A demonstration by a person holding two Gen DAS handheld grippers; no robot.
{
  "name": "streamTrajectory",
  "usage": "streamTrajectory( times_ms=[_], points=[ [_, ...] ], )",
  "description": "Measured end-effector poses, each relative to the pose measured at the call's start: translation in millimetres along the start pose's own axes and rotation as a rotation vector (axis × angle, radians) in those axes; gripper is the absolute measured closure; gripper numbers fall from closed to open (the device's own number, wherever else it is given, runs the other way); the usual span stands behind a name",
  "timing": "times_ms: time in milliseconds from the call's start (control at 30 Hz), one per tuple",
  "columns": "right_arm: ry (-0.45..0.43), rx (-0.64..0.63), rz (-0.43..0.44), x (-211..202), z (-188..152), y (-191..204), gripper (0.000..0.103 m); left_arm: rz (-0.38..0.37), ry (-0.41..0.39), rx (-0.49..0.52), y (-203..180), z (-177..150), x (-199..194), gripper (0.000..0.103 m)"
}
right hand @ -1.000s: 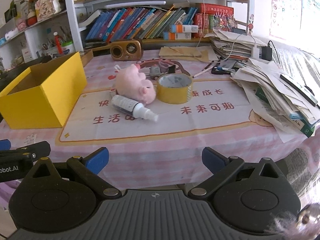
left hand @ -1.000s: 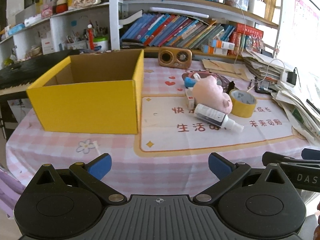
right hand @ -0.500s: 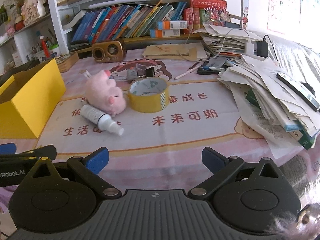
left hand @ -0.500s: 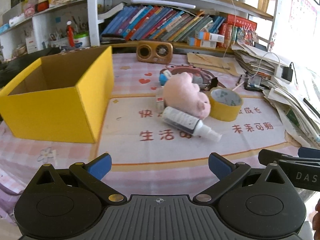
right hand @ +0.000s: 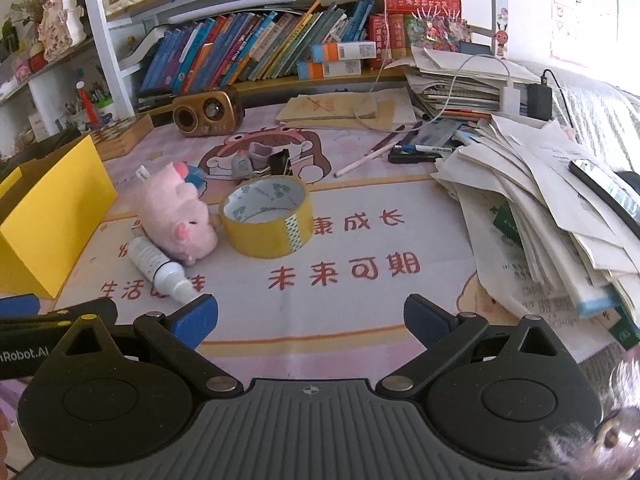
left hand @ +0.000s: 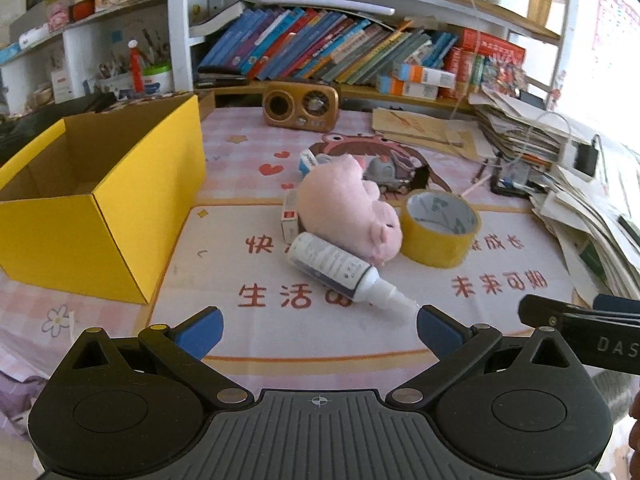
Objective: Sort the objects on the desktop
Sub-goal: 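Move the left tool to the white spray bottle while the right tool approaches the yellow tape roll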
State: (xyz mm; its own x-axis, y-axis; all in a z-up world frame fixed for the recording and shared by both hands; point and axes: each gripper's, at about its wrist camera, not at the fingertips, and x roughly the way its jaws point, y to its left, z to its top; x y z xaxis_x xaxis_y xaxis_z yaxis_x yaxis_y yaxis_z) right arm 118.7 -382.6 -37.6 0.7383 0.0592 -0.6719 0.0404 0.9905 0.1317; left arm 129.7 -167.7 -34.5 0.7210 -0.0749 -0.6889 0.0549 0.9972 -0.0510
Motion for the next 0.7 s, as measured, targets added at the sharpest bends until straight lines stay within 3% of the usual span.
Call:
streamTrajectory(
  times_ms=[333,600,667,700],
  points=[
    [0.009,-0.034,0.044,32.8,24.1,-12.3,0.002,0.024,0.026,-0.069,-1.4,14.4,26.1,0.001],
    [0.016,-0.081,0.075,61.8,47.3,-12.3,0.002,0.008,0.055,-0.137,-4.3,32.0,65.6,0.022],
    [0.020,-0.092,0.079,67.7,52.2,-12.2,0.002,0.007,0.086,-0.153,-5.6,34.8,80.8,0.041],
    [0.021,-0.096,0.082,70.1,54.2,-12.0,0.002,0.005,0.102,-0.157,-5.3,34.7,87.3,0.042]
  ],
)
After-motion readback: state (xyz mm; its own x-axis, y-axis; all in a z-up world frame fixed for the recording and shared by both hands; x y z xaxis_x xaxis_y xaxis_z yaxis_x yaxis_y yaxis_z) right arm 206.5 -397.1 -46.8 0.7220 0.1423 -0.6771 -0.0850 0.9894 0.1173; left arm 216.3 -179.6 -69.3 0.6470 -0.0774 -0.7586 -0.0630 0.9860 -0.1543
